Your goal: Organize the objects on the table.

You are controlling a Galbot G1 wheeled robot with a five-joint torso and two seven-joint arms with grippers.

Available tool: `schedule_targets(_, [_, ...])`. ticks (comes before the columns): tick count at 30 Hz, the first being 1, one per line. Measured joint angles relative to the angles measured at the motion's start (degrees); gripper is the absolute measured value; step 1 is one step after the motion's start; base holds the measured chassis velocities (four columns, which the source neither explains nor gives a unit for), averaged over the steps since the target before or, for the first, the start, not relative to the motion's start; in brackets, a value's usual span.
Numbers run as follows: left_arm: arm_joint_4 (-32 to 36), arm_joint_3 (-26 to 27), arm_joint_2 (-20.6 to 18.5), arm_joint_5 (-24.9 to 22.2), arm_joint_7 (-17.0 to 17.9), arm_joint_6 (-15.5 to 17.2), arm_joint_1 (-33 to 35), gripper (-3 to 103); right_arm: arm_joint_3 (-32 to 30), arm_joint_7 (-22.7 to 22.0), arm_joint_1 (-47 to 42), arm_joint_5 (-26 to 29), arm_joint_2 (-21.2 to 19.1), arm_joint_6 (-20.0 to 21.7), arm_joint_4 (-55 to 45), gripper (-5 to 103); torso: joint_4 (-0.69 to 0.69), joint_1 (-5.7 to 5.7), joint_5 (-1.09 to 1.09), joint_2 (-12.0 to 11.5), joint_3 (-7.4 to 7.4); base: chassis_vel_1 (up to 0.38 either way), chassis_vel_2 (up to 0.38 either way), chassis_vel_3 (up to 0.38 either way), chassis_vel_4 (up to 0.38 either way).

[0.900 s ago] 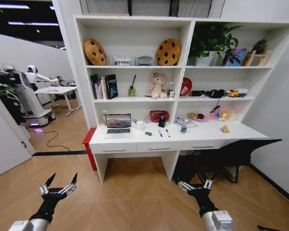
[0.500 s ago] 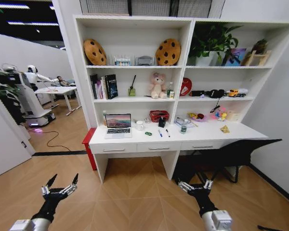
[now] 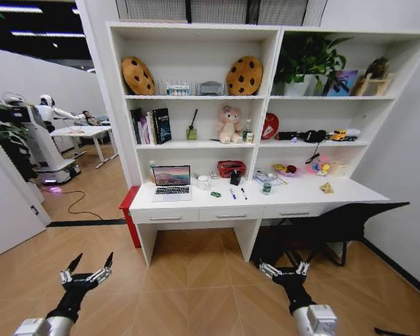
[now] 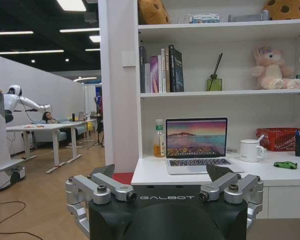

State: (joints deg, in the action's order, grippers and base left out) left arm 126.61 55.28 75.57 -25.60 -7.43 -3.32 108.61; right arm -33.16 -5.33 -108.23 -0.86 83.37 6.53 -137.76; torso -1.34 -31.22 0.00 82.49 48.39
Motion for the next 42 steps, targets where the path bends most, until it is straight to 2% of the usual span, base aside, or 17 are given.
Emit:
schedule_targets(4, [0.16, -0.1, 0.08, 0.04, -0.03, 0.08, 0.0, 100, -0.07, 0.03, 0.0, 0.0, -0.09, 0.41, -0.02, 100, 0.0, 0.0, 0.0, 0.0, 0.0, 0.0, 0.0, 0.0, 0.0])
schedule_targets(6, [0.38, -0.17, 0.11, 0.12, -0.12, 0.11, 0.03, 100, -0.61, 0.16, 0.02, 0.13, -0.31, 2.15, -0.51, 100, 0.0, 0.0, 0.0, 0.0, 0.0, 0.0, 0.0, 0.0, 0.0])
schedule_targets(20, [0.24, 0.04, 0.38, 0.24, -0.33, -0.23, 0.27, 100, -0.99, 0.75, 0.49, 1.45, -0.72, 2.54, -0.63, 100, 0.0, 0.01, 0.0, 0.01, 0.0, -0.05, 0.049, 0.053, -0.047])
schedule_targets(40, [-0.06, 0.13, 1.04, 0.32, -0.5, -1.12, 0.66, 100, -0.8, 1.04, 0.33, 1.48, -0.69, 2.52, -0.74, 100, -0.01, -0.01, -0.03, 0.0, 0.0, -0.256, 0.264, 0.269, -0.267])
schedule_targets(42, [-0.07, 0.16, 1.16, 0.3, -0.52, -1.23, 0.71, 100, -0.79, 1.09, 0.35, 1.45, -0.73, 2.51, -0.74, 100, 0.01, 0.0, 0.02, 0.0, 0.0, -0.375, 0.371, 0.351, -0.384])
